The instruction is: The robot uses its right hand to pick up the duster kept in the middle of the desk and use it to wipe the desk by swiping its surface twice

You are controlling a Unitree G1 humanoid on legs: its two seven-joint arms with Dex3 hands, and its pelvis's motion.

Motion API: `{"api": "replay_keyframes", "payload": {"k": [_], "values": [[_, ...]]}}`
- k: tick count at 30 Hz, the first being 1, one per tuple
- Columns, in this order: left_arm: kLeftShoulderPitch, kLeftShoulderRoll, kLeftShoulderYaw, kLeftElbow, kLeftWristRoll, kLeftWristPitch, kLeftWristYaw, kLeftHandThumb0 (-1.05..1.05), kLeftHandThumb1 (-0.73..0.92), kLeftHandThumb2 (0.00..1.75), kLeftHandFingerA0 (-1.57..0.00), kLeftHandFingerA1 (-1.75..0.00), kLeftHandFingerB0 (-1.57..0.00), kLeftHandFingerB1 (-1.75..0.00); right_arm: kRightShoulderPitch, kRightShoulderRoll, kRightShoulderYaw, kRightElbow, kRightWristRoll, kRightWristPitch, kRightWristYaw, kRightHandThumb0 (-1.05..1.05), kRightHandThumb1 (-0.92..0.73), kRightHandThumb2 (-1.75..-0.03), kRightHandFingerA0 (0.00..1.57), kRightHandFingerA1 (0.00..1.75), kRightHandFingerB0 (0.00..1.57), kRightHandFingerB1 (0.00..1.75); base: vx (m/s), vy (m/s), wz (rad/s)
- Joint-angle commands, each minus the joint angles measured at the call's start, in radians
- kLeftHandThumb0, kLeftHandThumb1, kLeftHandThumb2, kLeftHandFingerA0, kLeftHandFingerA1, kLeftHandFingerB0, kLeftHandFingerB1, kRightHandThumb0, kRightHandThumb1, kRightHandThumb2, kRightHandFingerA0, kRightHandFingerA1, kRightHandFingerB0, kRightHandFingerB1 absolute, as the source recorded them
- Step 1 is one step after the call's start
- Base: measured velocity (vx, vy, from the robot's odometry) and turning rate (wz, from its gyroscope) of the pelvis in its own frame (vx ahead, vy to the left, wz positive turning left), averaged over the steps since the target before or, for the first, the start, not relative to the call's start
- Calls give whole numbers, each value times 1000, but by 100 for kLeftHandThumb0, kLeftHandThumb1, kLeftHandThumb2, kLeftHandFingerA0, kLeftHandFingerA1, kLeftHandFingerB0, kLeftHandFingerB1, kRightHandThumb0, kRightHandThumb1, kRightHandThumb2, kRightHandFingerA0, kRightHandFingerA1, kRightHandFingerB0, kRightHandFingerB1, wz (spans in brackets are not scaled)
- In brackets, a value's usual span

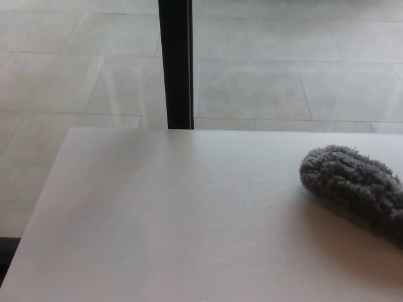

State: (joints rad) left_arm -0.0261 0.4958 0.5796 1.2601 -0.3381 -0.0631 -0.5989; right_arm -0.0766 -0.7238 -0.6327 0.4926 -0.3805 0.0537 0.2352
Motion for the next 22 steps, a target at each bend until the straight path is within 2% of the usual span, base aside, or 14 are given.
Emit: {"api": "replay_keyframes", "payload": {"k": [1, 3, 4, 5, 6, 7, 11, 12, 13, 14, 17, 19, 20, 22], "values": [[22, 11, 2, 9, -5, 0, 36, -47, 65, 62, -38, -60, -40, -45, 81, 285, -637, 348, 640, -100, -267, -57, -81, -56, 17, 115, 0, 65, 0, 0, 0], [21, 8, -2, 9, 0, -8, 43, -50, 65, 61, -38, -59, -40, -45, 66, 274, -671, 393, 666, -117, -257, -57, -79, -55, 17, 120, 0, 65, 0, 0, 0], [20, 10, 2, 13, -3, 3, 55, -48, 64, 62, -35, -59, -43, -47, 77, 275, -673, 466, 677, -146, -222, -74, -60, -93, 34, 91, 1, 48, 0, 0, 0], [22, 14, 1, 17, -1, 8, 50, -48, 67, 61, -32, -58, -42, -46, 81, 284, -673, 483, 678, -156, -201, -70, -79, -55, 3, 104, 0, 48, 0, 0, 0], [27, 16, -10, 15, 13, -5, 67, -52, 67, 58, -37, -58, -46, -44, 86, 296, -669, 482, 676, -162, -181, -71, -79, -68, 0, 93, 0, 41, 0, 0, 0], [29, 18, -8, 15, 12, -2, 72, -50, 66, 61, -34, -59, -45, -46, 91, 310, -662, 478, 670, -167, -169, -71, -57, -96, 2, 67, 0, 40, 0, 0, 0], [33, 21, -18, 21, 24, -3, 92, -52, 69, 60, -36, -53, -40, -39, 103, 335, -653, 480, 644, -173, -142, -74, -58, -95, 4, 70, 0, 36, 0, 0, 0], [35, 21, -17, 22, 24, -4, 95, -52, 69, 60, -37, -53, -40, -39, 112, 349, -642, 449, 632, -164, -130, -69, -80, -66, 0, 69, 0, 29, 0, 0, 0], [34, 23, -10, 27, 16, 7, 92, -52, 70, 60, -36, -54, -39, -40, 110, 355, -637, 442, 623, -161, -124, -69, -78, -65, 0, 72, 0, 33, 0, 0, 0], [29, 23, 7, 32, -2, 25, 102, -50, 62, 59, -41, -56, -47, -43, 105, 348, -635, 463, 620, -169, -112, -68, -76, -63, 0, 50, 0, 38, 0, 0, 0], [25, 24, 33, 41, -29, 54, 109, -51, 64, 59, -38, -59, -46, -44, 96, 341, -607, 502, 584, -189, -98, -69, -76, -64, 0, 67, 0, 44, 0, 0, 0], [23, 26, 33, 40, -28, 55, 111, -51, 64, 59, -38, -59, -46, -44, 94, 340, -599, 515, 572, -202, -98, -69, -76, -64, 0, 67, 0, 44, 0, 0, 0], [23, 27, 30, 36, -26, 51, 107, -51, 65, 59, -38, -60, -47, -44, 94, 346, -592, 509, 569, -195, -84, -39, -55, -108, 10, 63, 0, 55, 0, 0, 0], [23, 28, 31, 33, -27, 54, 105, -51, 65, 59, -38, -60, -47, -44, 92, 347, -587, 507, 562, -197, -94, -39, -55, -108, 10, 63, 0, 55, 0, 0, 0]]}}
